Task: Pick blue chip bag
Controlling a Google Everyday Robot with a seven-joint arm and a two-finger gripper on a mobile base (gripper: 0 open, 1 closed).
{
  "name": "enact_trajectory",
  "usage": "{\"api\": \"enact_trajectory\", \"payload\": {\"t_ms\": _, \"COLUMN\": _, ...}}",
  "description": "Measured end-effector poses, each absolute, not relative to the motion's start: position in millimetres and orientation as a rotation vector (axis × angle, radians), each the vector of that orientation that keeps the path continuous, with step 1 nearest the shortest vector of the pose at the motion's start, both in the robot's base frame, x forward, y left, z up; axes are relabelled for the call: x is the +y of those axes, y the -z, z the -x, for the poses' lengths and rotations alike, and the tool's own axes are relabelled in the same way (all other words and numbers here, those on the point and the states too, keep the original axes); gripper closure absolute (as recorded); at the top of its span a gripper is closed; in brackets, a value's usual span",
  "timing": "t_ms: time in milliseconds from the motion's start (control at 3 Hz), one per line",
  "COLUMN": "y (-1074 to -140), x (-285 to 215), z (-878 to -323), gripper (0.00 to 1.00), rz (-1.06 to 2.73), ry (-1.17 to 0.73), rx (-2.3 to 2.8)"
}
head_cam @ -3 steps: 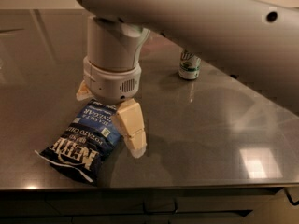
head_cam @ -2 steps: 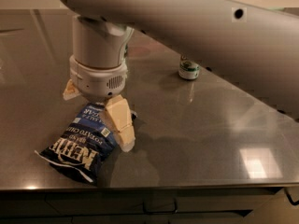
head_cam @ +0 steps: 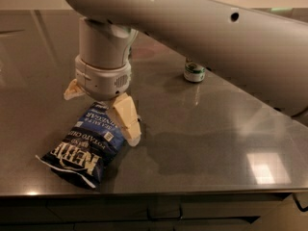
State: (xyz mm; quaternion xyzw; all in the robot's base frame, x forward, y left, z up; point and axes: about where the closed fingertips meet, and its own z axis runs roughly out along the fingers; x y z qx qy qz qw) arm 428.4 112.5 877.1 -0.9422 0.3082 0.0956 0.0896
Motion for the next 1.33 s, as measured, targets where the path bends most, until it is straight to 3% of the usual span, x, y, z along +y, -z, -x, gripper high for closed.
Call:
{"api": "enact_trajectory", "payload": {"t_ms": 1000, "y": -845.6, "x": 101.1, "z": -439.0, "gripper": 0.0, "rz": 2.846, "ry": -0.266, "rx": 0.849}}
{"api": "enact_trajectory", "payload": {"t_ms": 1333, "y": -837.2, "x": 103.3, "z": -437.8, "gripper": 0.17, "rz": 2.859, "ry": -0.264, "rx": 0.849}}
